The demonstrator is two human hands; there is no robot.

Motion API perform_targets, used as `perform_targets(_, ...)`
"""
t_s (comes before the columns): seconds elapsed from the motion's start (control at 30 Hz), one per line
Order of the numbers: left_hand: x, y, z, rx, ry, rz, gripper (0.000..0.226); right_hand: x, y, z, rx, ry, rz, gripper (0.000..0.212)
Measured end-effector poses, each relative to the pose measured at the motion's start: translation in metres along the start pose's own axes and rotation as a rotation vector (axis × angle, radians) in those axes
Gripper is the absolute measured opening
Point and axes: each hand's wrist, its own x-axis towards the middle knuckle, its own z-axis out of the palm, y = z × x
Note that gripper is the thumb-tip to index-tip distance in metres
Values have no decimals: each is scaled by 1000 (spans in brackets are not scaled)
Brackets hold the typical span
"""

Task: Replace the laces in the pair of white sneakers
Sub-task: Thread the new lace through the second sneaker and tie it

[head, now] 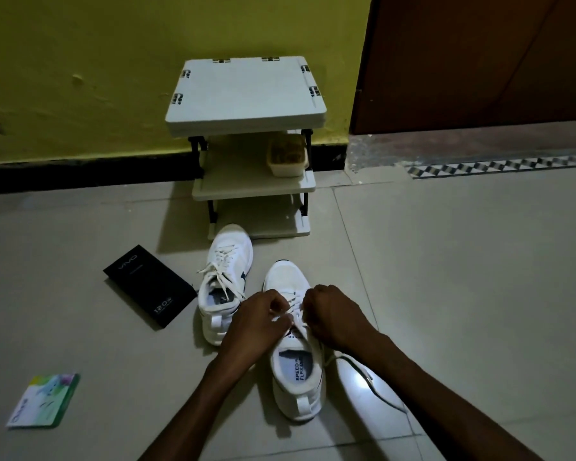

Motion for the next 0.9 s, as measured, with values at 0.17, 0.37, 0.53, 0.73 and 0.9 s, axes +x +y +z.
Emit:
perform_targets(0.17, 0, 4, -1, -22, 21, 13, 13, -5, 5, -20, 132, -98, 4, 39)
perform_targets(0.37, 3, 23, 5, 89, -65, 132, 8, -18, -6, -90, 425, -78, 132, 40)
perform_targets(0.53, 16, 38, -13, -73, 181, 144, 9, -32, -3, -105, 338, -141, 81, 20)
perform_targets(0.73, 22, 46, -29, -192, 274, 133, 7, -37, 8, -74, 360, -385, 97, 12)
perform_targets(0.9, 12, 39, -22, -487, 184, -29, 29, -35, -3, -69, 607, -191, 119, 17)
